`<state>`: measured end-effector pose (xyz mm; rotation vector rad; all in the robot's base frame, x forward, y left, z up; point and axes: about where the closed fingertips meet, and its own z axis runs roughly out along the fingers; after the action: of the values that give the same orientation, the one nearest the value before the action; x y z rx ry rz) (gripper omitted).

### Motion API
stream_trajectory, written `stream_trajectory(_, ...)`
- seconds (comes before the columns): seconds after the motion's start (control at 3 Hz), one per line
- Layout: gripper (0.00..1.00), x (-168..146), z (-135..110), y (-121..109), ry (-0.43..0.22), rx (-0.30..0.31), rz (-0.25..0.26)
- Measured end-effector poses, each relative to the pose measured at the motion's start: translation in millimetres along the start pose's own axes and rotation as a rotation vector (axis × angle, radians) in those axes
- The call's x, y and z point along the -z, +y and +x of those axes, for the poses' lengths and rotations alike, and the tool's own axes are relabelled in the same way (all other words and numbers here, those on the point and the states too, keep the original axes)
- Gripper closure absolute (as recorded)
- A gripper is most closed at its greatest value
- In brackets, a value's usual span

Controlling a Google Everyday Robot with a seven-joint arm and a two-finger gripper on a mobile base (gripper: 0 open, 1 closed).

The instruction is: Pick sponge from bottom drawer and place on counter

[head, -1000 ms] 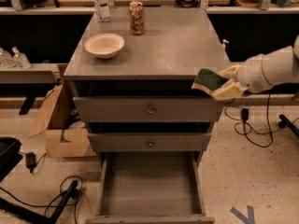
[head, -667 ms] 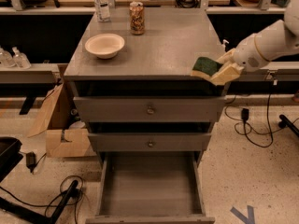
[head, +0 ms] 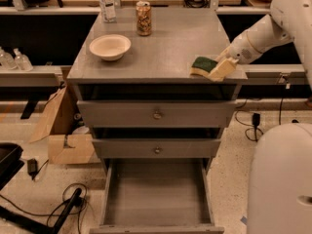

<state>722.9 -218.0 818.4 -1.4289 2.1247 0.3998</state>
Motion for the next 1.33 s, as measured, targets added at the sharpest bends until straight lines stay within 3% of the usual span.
stream_trajectory(0.33,1.0,1,-2,-1,-0.001,0.0,0.0)
stream_trajectory(0.67,1.0,13,-16,-17,-0.032,0.004,0.049)
stream_trajectory(1.0,1.0,37,-44,-55,-0.103,-0.023,0.183)
stream_trajectory(1.33,1.0,57,-61,-79,-0.152,-0.052,0.287)
